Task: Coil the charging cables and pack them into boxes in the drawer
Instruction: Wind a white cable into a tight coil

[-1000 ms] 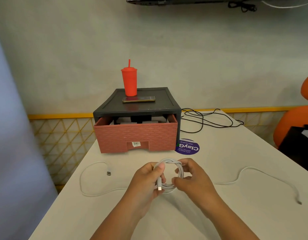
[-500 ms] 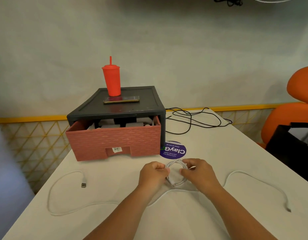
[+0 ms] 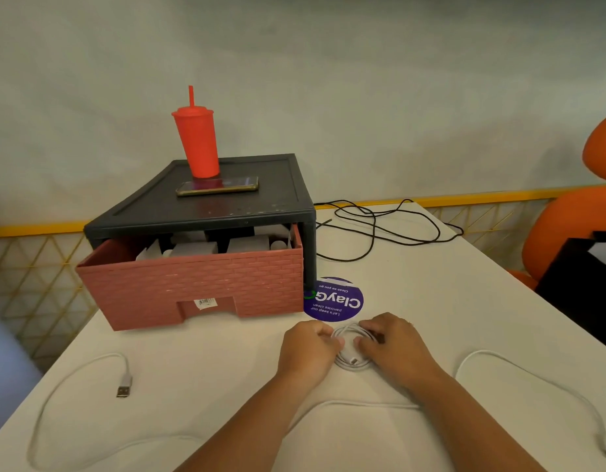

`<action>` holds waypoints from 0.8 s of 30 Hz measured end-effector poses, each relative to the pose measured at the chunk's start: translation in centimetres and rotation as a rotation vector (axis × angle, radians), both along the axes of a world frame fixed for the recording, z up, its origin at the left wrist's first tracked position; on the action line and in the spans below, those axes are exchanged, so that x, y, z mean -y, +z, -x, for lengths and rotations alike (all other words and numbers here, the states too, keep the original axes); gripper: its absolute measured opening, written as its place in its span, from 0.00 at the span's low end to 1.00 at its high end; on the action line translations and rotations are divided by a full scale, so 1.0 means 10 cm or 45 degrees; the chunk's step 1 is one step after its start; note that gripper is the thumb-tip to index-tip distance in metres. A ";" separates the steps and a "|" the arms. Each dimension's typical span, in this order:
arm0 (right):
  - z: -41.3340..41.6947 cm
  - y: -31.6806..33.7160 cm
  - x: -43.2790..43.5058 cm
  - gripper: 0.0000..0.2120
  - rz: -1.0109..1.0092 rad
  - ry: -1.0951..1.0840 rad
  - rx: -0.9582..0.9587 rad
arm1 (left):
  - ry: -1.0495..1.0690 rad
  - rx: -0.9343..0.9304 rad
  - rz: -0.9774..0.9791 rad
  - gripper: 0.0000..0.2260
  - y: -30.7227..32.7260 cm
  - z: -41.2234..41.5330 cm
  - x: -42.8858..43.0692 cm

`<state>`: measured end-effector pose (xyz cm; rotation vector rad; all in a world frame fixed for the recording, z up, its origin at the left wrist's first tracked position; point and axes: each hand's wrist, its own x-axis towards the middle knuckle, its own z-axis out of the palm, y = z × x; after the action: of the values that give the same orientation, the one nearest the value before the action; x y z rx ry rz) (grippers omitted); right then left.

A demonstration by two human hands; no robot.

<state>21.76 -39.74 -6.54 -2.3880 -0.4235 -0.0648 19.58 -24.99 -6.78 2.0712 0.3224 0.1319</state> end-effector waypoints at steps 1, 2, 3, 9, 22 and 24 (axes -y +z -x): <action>0.01 0.00 0.02 0.06 -0.041 -0.004 -0.021 | 0.000 -0.007 0.047 0.08 -0.01 0.00 0.01; 0.02 0.01 0.03 0.08 -0.097 -0.015 -0.050 | 0.000 -0.022 0.118 0.08 -0.02 0.01 0.02; 0.03 0.01 0.06 0.09 -0.176 -0.042 -0.095 | 0.002 -0.036 0.186 0.08 -0.03 0.02 0.04; 0.03 0.03 0.23 0.14 -0.629 -0.253 -0.300 | 0.001 -0.073 0.273 0.08 -0.02 0.08 0.11; 0.69 0.23 -0.52 0.26 -0.333 0.129 0.371 | 0.139 0.195 -0.181 0.07 0.30 0.87 -1.15; 0.88 0.17 -0.79 0.26 -0.232 0.261 0.343 | 0.231 0.181 -0.288 0.07 0.30 1.03 -1.44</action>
<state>12.96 -31.85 -4.81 -2.1506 -0.7540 -0.3204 9.30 -10.55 -3.78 2.2384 0.4235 0.4406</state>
